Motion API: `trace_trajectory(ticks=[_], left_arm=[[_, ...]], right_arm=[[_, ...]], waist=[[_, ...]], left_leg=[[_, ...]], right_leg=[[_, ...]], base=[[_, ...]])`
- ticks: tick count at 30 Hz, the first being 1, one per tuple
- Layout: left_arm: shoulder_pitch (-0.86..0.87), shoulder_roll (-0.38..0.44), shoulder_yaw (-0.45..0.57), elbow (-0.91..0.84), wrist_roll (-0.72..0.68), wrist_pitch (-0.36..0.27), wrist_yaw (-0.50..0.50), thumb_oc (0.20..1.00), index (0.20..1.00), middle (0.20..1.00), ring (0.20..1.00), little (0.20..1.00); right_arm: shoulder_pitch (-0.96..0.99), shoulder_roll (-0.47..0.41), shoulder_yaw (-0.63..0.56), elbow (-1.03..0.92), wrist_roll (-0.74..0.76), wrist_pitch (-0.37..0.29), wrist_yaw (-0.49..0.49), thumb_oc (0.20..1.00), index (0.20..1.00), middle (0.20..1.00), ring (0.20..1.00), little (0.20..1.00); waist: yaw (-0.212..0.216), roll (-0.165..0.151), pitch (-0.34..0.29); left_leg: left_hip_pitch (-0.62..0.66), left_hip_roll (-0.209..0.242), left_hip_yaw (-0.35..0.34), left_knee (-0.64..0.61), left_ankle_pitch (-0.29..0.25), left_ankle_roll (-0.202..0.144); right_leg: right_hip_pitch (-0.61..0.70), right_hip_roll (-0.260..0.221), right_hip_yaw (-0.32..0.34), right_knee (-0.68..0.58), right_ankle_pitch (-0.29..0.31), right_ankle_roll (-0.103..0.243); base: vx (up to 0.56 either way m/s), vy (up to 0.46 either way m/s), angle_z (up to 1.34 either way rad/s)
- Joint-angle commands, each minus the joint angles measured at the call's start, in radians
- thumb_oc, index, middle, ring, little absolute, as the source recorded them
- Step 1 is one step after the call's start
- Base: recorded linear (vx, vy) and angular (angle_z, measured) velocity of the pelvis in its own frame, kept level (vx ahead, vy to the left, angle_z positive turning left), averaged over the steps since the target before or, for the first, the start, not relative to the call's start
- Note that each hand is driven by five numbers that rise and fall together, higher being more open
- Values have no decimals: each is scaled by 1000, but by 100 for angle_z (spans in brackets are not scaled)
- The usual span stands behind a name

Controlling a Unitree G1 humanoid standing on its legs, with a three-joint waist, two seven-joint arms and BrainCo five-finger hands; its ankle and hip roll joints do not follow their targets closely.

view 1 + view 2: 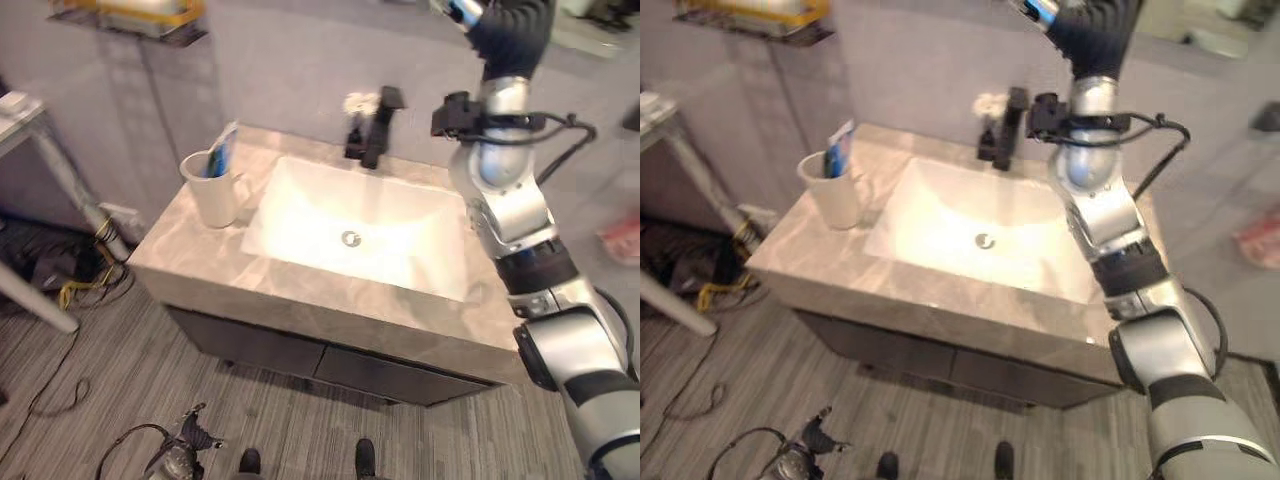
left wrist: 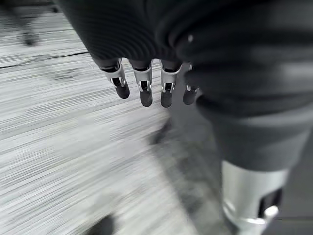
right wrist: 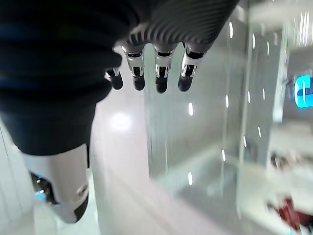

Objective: Put brush and paste in cup on sink, flatten towel.

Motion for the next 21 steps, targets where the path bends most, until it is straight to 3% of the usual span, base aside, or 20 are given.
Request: trace_trajectory(ticks=[1,5,6,7,10,11,12,13,15,16,17,21], left_arm=[[-66,19,8,30,-31,-41,31,1000,1000,1000,1000,1000],[-35,12,39,10,-36,-47,21,1000,1000,1000,1000,1000],[-16,18,63,-8,-26,-56,13,1000,1000,1000,1000,1000],[-14,19,59,-10,-26,-55,13,1000,1000,1000,1000,1000],[11,29,92,-38,-6,-68,-6,1000,1000,1000,1000,1000],[71,117,137,-570,-41,-41,-47,1000,1000,1000,1000,1000],[188,116,122,-394,20,-88,-75,1000,1000,1000,1000,1000],[188,118,118,-394,21,-90,-75,1000,1000,1000,1000,1000],[232,98,139,-316,74,-96,-79,1000,1000,1000,1000,1000],[236,113,135,-358,97,-100,-100,1000,1000,1000,1000,1000],[256,129,156,-382,101,-105,-109,1000,1000,1000,1000,1000],[270,139,146,-418,115,-109,-121,1000,1000,1000,1000,1000]], right_arm=[[-76,-83,-50,-19,-48,-24,-8,1000,1000,1000,1000,1000],[38,-173,-131,-91,-85,-35,-16,1000,1000,1000,1000,1000],[112,-261,-175,-123,-196,-22,-42,1000,1000,1000,1000,1000],[122,-261,-180,-130,-202,-19,-45,1000,1000,1000,1000,1000],[289,-370,-297,-192,-358,6,-73,1000,1000,1000,1000,1000],[446,-415,-423,-240,-420,25,-79,1000,1000,1000,1000,1000],[531,-446,-519,-238,-466,27,-121,1000,1000,1000,1000,1000],[540,-445,-525,-241,-467,27,-122,1000,1000,1000,1000,1000],[696,-465,-680,-170,-503,42,-175,1000,1000,1000,1000,1000],[913,-466,-824,-123,-619,114,-231,1000,1000,1000,1000,1000],[998,-479,-858,-77,-681,163,-224,1000,1000,1000,1000,1000],[1061,-415,-893,20,-643,193,-224,1000,1000,1000,1000,1000]], waist=[[18,32,33],[-16,44,31],[-38,53,31],[-33,53,30],[-55,65,31],[-47,77,39],[-46,87,46],[-44,86,42],[-55,89,51],[-55,90,58],[-59,90,59],[-66,93,52]], left_leg=[[40,41,34,-82,12,12],[57,55,70,-82,7,8],[64,61,85,-82,4,6],[66,63,87,-82,3,6],[82,76,105,-82,-3,3],[80,76,97,-82,7,6],[75,79,85,-82,4,10],[76,79,84,-82,-3,10],[72,80,75,-82,0,7],[69,82,69,-82,4,6],[70,84,71,-82,5,5],[77,86,74,-82,-6,5]], right_leg=[[33,-33,23,-1,84,65],[17,-21,49,-1,73,70],[11,-16,57,-1,72,70],[11,-15,59,-1,71,70],[12,-4,68,-1,59,70],[14,-4,65,-1,68,70],[16,-4,54,-1,59,70],[17,-5,52,-1,53,70],[22,-3,38,-1,44,70],[26,-2,32,-1,44,70],[26,-1,35,-1,44,70],[25,0,38,-1,35,70]], base=[[-10,19,-53],[9,-3,-36],[19,-4,-37],[22,-9,-28],[12,-11,-10],[-19,-32,-13],[-13,-23,-9],[-5,-27,-8],[-7,-29,2],[14,-39,9],[11,-28,12],[29,-5,-1]])
